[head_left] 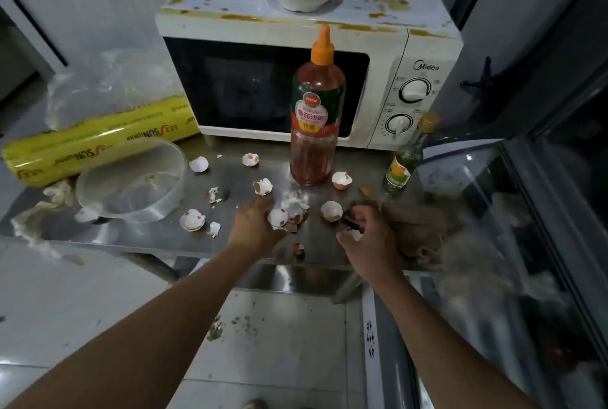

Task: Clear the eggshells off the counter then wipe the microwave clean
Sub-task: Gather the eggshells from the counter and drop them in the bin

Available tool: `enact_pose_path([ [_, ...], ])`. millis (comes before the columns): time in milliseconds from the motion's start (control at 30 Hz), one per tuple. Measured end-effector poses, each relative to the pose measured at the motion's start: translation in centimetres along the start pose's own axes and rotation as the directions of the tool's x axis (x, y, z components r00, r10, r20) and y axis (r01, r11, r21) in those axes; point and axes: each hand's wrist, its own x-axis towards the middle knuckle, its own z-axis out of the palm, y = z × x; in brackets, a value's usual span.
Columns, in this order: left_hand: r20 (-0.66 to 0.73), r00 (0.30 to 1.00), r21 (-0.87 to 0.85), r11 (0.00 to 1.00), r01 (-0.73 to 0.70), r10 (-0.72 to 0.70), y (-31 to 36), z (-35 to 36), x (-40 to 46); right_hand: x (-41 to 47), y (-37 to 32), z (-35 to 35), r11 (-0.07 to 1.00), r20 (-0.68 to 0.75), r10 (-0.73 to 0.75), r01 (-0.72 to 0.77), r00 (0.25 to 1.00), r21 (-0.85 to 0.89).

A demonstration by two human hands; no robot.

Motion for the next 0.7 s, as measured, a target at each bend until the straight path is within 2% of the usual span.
enact_pose_path([
  [100,-0.003,1.000,-0.001,1.000,-0.026,0.026,-0.6,0.3,1.3,1.7,0.5,-0.1,1.000,-0.100,-0.014,0.013,0.995,-0.015],
  [167,-0.001,0.999,0.017,0.999,-0.039,0.039,-0.9,0.7,1.9,3.3,0.9,-0.3,0.998,-0.133,0.024,-0.032,0.991,-0.058],
  [433,-0.025,0.998,0.035,0.997,-0.065,0.066,-1.0,0.9,2.7,9.3,2.1,-0.3,0.978,-0.127,0.084,-0.106,0.988,-0.180],
  [700,-0.067,0.996,0.025,0.998,-0.054,0.055,-1.2,0.8,2.4,11.7,3.0,0.7,0.973,-0.127,0.095,-0.119,0.987,-0.196],
])
